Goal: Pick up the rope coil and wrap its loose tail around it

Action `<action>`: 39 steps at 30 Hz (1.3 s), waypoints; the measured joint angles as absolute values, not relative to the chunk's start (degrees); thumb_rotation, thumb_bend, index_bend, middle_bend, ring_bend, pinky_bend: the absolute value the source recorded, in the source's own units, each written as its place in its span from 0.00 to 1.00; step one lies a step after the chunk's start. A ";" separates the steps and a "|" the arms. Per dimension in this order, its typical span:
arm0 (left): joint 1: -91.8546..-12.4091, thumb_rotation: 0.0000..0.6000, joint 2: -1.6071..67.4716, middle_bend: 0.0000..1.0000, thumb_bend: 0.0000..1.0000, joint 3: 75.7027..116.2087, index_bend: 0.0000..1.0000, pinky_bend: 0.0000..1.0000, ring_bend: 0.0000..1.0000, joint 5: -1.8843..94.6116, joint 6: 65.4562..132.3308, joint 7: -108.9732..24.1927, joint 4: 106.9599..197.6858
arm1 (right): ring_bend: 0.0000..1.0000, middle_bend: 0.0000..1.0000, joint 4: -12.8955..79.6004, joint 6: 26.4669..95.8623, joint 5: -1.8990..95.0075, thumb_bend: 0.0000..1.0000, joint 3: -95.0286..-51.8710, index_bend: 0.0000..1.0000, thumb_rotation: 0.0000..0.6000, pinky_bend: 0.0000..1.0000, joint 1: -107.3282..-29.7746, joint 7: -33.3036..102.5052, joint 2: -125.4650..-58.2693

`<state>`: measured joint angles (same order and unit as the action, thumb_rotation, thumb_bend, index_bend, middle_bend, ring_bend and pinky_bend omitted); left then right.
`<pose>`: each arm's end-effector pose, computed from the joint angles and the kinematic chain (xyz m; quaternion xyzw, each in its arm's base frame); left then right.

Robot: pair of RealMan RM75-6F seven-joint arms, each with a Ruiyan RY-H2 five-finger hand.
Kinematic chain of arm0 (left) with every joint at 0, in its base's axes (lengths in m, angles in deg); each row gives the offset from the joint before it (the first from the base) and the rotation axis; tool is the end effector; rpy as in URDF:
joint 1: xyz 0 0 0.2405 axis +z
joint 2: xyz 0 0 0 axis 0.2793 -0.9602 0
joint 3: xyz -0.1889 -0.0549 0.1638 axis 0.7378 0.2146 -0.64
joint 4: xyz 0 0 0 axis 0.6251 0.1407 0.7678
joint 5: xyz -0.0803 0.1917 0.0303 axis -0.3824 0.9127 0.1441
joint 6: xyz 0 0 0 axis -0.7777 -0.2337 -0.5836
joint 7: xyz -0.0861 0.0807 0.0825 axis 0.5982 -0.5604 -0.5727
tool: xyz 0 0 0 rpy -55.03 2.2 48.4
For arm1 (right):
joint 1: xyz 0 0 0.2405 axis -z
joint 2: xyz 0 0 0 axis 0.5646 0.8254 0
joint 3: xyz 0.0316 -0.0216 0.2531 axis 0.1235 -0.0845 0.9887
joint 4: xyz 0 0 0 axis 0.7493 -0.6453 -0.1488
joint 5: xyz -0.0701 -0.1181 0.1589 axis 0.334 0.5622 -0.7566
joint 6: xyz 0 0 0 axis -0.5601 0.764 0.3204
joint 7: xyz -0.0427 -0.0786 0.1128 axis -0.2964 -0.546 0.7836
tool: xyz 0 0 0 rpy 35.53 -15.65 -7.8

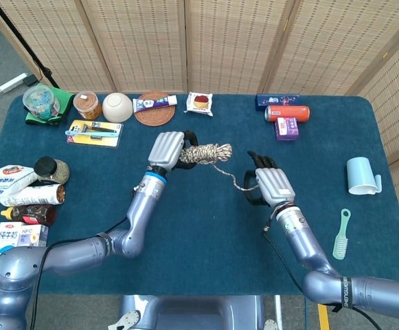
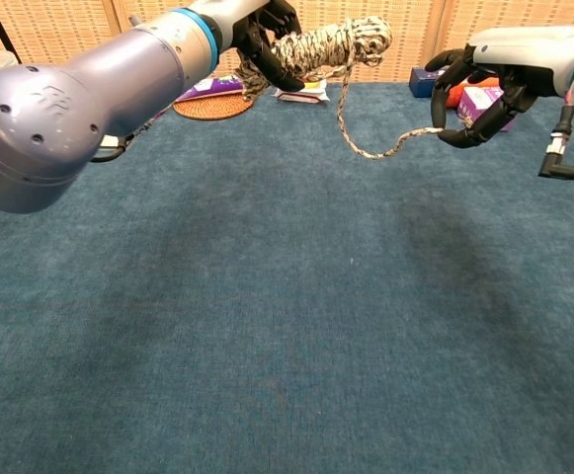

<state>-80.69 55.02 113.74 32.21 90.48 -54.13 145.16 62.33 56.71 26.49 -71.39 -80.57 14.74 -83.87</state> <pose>-0.0064 0.4298 -0.0413 -0.6191 -0.4544 -0.5132 0.3833 -0.1298 -0.3455 0.0487 0.6569 -0.4970 0.3833 0.4178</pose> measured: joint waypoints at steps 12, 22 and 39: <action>-84.03 1.00 59.42 0.49 0.46 116.06 0.63 0.61 0.51 29.68 91.02 -59.36 137.88 | 0.00 0.00 67.78 49.75 33.73 0.49 -73.63 0.69 1.00 0.00 -78.44 20.21 -77.83; -85.60 1.00 61.85 0.49 0.46 115.89 0.63 0.61 0.51 29.26 90.47 -63.01 133.30 | 0.00 0.00 74.38 42.73 37.31 0.49 -73.13 0.70 1.00 0.00 -79.14 25.33 -72.46; -86.33 1.00 66.91 0.49 0.46 112.48 0.63 0.61 0.51 33.40 87.97 -64.62 125.42 | 0.00 0.00 79.41 39.96 30.41 0.49 -65.49 0.71 1.00 0.00 -87.58 30.54 -71.69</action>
